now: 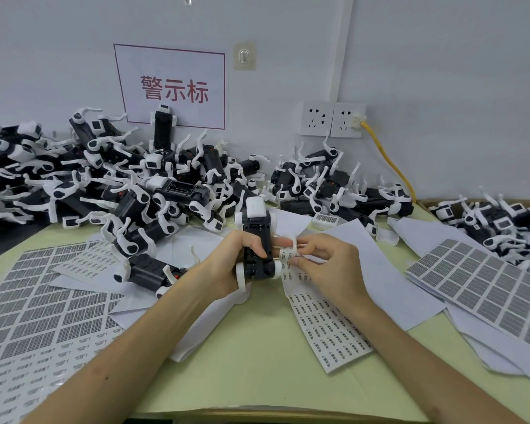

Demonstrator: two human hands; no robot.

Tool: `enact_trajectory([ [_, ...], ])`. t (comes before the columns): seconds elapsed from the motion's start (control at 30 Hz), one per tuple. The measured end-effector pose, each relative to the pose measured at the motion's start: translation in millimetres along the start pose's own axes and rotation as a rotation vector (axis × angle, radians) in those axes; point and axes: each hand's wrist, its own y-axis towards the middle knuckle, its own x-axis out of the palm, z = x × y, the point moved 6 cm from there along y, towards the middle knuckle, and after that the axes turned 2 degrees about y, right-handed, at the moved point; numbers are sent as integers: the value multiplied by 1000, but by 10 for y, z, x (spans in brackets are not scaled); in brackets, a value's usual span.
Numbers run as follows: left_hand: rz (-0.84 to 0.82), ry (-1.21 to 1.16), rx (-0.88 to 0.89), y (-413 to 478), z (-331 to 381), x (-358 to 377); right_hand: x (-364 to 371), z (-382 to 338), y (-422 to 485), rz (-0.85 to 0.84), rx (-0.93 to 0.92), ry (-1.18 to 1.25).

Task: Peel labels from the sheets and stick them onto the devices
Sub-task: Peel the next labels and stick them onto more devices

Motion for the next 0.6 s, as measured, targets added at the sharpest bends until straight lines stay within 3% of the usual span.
enact_trajectory([
  [0.3, 47, -58, 12, 15, 12, -33, -8, -29, 10, 51, -96, -118],
  [0.6, 67, -74, 5, 1, 25, -14, 5, -1, 34, 16, 7, -82],
])
